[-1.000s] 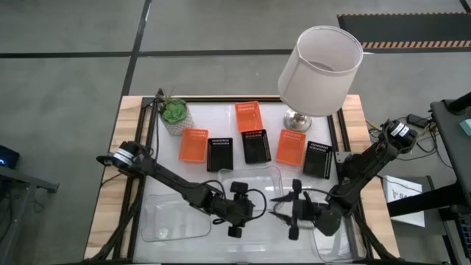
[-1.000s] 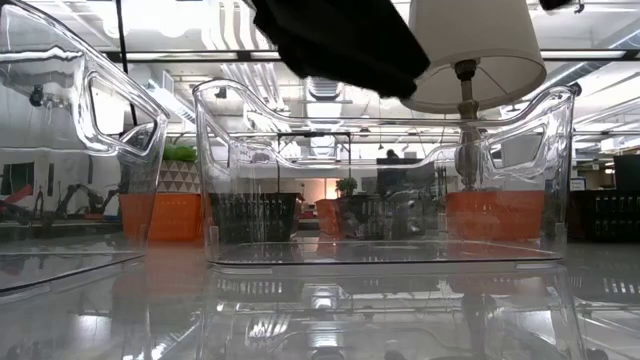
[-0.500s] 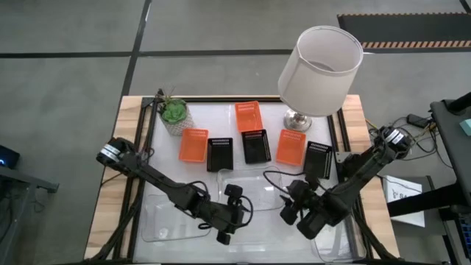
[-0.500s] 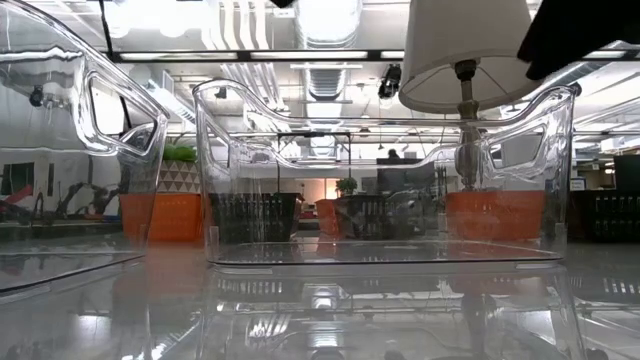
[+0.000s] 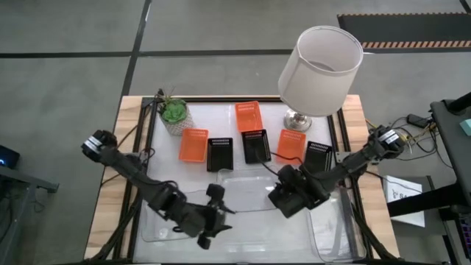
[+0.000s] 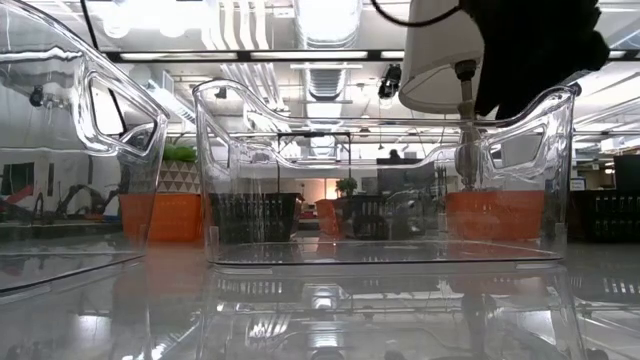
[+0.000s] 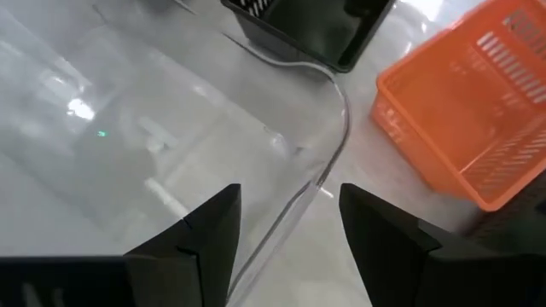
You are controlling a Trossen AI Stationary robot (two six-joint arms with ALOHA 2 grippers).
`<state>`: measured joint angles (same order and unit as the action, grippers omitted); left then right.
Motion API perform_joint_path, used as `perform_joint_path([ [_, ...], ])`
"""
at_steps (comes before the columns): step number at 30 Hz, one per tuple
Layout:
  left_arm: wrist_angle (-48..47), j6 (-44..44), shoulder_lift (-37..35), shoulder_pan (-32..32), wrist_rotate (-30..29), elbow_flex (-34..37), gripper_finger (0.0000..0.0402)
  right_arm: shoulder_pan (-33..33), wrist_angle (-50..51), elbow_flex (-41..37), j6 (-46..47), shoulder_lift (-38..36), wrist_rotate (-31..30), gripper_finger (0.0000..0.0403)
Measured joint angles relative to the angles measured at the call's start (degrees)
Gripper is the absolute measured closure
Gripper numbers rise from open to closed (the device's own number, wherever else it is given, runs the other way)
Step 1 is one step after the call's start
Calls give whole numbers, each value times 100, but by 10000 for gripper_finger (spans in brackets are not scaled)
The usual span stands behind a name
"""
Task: Stack baskets by color
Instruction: Stack the middle transparent bin on the left transparent bin
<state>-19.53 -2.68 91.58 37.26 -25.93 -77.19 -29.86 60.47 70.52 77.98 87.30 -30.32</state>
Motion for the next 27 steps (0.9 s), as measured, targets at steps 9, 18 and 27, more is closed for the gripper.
perform_joint_path([
  [9,587,-286,-599,475,-936,971,210,172,-143,-22,81,560,54,216],
  [18,858,-294,-921,588,-956,1447,210,263,-456,35,311,923,25,288],
  [27,845,-426,-1261,781,-1057,1640,210,279,-415,43,738,840,-90,390],
])
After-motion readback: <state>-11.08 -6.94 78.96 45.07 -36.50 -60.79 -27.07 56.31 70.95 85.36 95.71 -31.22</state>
